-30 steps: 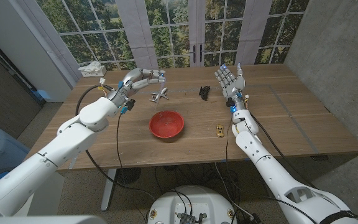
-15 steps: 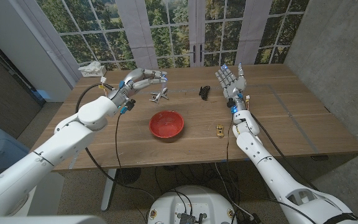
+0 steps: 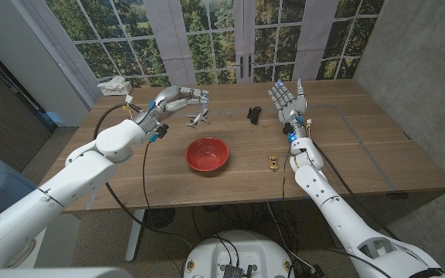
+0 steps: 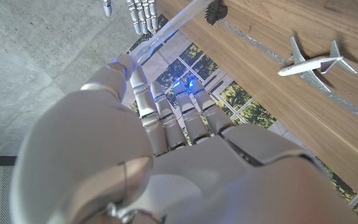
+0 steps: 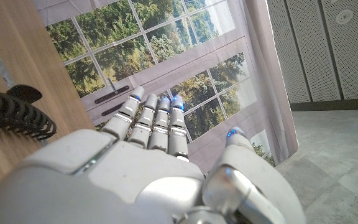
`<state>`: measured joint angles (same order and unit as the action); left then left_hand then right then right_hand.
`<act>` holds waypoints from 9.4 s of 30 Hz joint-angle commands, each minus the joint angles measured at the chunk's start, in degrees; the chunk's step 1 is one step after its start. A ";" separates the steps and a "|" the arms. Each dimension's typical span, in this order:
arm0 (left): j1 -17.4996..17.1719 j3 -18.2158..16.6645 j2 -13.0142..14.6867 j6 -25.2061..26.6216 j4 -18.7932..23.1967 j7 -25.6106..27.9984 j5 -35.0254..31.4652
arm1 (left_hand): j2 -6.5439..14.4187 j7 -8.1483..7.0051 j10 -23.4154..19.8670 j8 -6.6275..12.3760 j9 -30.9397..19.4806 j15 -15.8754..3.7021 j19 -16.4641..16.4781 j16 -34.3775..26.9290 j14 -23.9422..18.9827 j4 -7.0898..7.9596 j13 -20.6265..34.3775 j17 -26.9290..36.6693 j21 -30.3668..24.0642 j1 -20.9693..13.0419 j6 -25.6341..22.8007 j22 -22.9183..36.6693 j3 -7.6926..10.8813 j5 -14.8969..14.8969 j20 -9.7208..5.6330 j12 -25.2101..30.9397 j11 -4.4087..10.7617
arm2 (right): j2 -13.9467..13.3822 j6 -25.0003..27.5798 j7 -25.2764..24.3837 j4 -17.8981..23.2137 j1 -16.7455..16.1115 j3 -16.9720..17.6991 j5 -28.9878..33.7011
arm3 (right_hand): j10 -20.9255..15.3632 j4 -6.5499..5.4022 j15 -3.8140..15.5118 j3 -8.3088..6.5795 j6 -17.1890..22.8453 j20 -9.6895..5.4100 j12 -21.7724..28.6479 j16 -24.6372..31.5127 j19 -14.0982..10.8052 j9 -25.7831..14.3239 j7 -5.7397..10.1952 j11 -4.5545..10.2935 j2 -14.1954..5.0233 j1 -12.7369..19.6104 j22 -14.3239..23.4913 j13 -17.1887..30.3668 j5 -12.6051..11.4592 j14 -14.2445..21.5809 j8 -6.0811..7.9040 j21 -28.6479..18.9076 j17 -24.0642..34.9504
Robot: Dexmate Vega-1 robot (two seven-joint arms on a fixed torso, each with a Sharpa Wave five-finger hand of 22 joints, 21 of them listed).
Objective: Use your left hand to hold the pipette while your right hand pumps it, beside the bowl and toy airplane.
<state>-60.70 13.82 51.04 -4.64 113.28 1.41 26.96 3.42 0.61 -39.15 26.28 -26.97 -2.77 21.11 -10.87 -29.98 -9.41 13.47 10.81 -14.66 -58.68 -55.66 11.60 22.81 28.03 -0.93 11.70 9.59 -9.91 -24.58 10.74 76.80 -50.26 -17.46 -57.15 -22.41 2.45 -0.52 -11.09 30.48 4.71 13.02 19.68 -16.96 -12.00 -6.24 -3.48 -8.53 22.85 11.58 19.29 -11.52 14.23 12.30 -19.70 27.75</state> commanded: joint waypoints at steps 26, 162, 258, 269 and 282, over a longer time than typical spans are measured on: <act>-3.37 -1.73 -0.66 -3.29 0.69 0.81 -0.15 | -4.77 0.58 2.12 7.43 -11.95 -8.42 0.28 0.13 0.08 0.38 -0.73 -0.38 -0.79 1.42 -0.66 -0.12 4.27 -0.94 1.51 -0.82 -0.19 | -0.73 -0.69 -0.88 2.84 -2.26 -0.26 0.01 | -0.20 0.61 -0.23 -0.72 0.30 0.06 0.41 -0.16 -0.05 -0.05 -0.24 -0.27 -0.23 -0.55 0.08 0.14 0.09 0.00 0.17 -0.22 0.38; 26.72 14.71 -19.79 3.36 -38.40 -3.32 0.49 | -3.63 3.04 7.48 -4.03 -0.39 -5.82 -1.73 -0.29 3.38 0.01 -1.45 -0.30 0.01 2.37 3.94 -0.06 -1.95 -8.69 2.94 -0.26 -3.83 | -9.96 4.53 -3.10 8.28 0.28 -5.29 9.80 | 0.32 2.41 -0.66 -2.21 0.41 0.70 0.10 -1.13 0.59 -0.03 -0.46 -0.40 0.27 -2.75 0.04 0.16 0.14 -0.54 0.13 -0.15 0.69; 15.59 8.56 -21.20 -12.85 -32.58 -16.75 15.00 | 5.63 -12.09 43.13 -14.69 17.36 -0.02 -24.02 0.28 35.99 19.33 -3.72 -0.80 3.43 50.18 56.63 -1.21 -21.29 -8.34 3.30 0.17 -3.91 | -10.74 5.03 3.79 -4.50 8.21 -6.67 12.89 | 8.38 3.57 0.64 -1.92 -7.28 -2.58 -2.47 -7.05 2.11 1.01 5.19 0.84 2.66 -7.29 -1.15 -3.80 1.43 -7.73 -1.84 2.10 -2.72; 10.66 6.12 -21.36 -15.86 -28.96 -14.53 17.17 | 9.01 -2.79 45.60 -16.09 17.42 -1.96 -32.67 1.01 42.79 18.28 -3.83 -1.15 4.15 46.60 59.99 -1.61 6.36 -10.51 -2.15 -1.13 -5.75 | -10.29 3.26 4.72 -5.72 8.17 -6.37 13.22 | 9.57 4.06 2.08 -2.18 -13.38 -4.02 -2.42 -8.37 4.18 1.51 3.81 1.67 2.83 -8.08 -1.47 -5.70 1.33 -8.41 -2.47 4.18 -5.45; 6.65 3.74 -19.95 -15.76 -25.37 -10.64 18.29 | 7.70 -4.48 49.84 -16.41 17.45 -2.32 -32.89 0.98 45.14 16.20 -3.85 -1.35 3.58 44.98 62.92 -1.78 12.64 -14.91 -2.61 -1.67 -5.61 | -10.08 0.92 4.06 -8.04 8.46 -6.45 15.26 | 10.97 4.75 2.51 -2.80 -13.95 -4.93 -2.40 -9.00 5.07 1.69 4.52 2.25 2.61 -7.88 -1.59 -6.95 1.28 -10.23 -1.73 5.63 -7.64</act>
<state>-49.29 20.27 29.76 -20.23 83.88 -11.78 43.94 8.76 -3.38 9.55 9.92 -9.32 -1.95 -9.72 -9.74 9.53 7.03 9.59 9.32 -10.57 -13.15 7.27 9.86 35.11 13.43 -1.84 9.93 3.68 -20.33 -20.88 15.13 70.85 -42.08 -23.96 -43.97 -11.63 7.12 1.95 -13.54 16.03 0.11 10.58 10.58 -10.72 -10.12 -2.04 -1.53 -5.76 14.95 9.86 12.42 -10.17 4.18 10.11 -13.96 20.24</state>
